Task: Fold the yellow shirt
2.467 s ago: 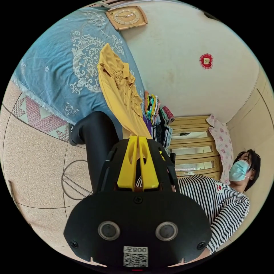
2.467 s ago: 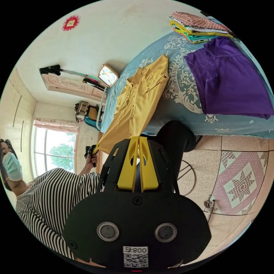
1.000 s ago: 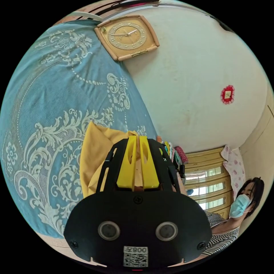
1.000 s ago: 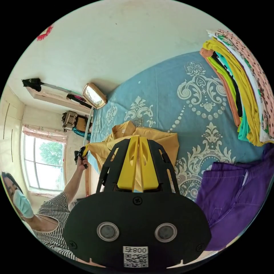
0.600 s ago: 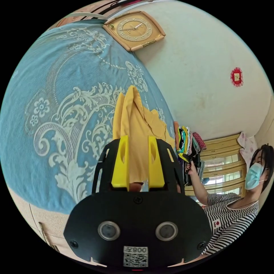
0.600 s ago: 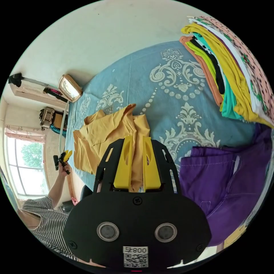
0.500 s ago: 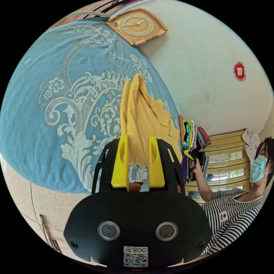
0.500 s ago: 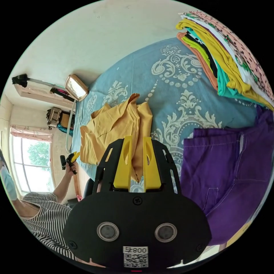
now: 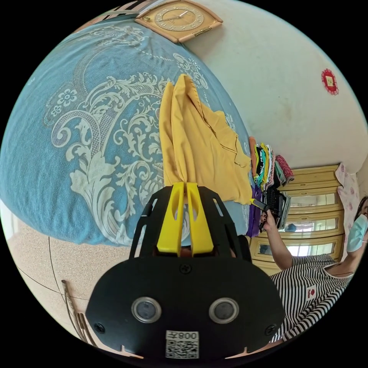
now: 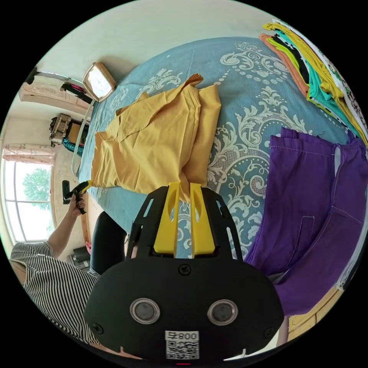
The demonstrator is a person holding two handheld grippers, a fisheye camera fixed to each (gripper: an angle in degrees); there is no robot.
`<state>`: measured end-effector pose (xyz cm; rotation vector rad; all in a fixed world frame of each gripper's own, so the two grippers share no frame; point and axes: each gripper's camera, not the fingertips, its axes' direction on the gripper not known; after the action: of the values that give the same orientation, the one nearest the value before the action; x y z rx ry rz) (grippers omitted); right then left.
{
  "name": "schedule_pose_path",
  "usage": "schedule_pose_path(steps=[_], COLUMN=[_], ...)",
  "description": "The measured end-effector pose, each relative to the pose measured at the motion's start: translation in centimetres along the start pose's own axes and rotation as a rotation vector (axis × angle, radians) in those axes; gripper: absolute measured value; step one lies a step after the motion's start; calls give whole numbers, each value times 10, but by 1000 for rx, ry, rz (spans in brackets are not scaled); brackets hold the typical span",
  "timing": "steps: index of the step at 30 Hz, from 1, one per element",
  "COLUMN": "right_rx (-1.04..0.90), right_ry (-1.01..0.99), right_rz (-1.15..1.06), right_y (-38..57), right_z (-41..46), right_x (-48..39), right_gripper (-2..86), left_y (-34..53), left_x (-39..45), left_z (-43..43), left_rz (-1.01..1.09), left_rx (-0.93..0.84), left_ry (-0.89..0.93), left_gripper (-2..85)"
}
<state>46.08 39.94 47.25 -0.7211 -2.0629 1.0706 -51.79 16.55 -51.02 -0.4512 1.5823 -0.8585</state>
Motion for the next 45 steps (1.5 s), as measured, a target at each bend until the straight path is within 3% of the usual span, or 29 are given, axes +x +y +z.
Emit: schedule_pose_path(steps=[11,31,45], right_rx=[-1,-79,-58], right_ry=[-58,-89,-156], right_rz=[-26,70,158], right_y=[33,204,229], right_z=[-21,-34,-24], right_x=[23,64,96], right_gripper=[4,2,3], left_y=[14,122,121], left_x=[1,-21,-35], left_z=[-23,-56,-49], left_rz=[-6,-44,-62], left_rx=[15,-43,-39], left_ry=[71,63,16], left_gripper=[5,4,9])
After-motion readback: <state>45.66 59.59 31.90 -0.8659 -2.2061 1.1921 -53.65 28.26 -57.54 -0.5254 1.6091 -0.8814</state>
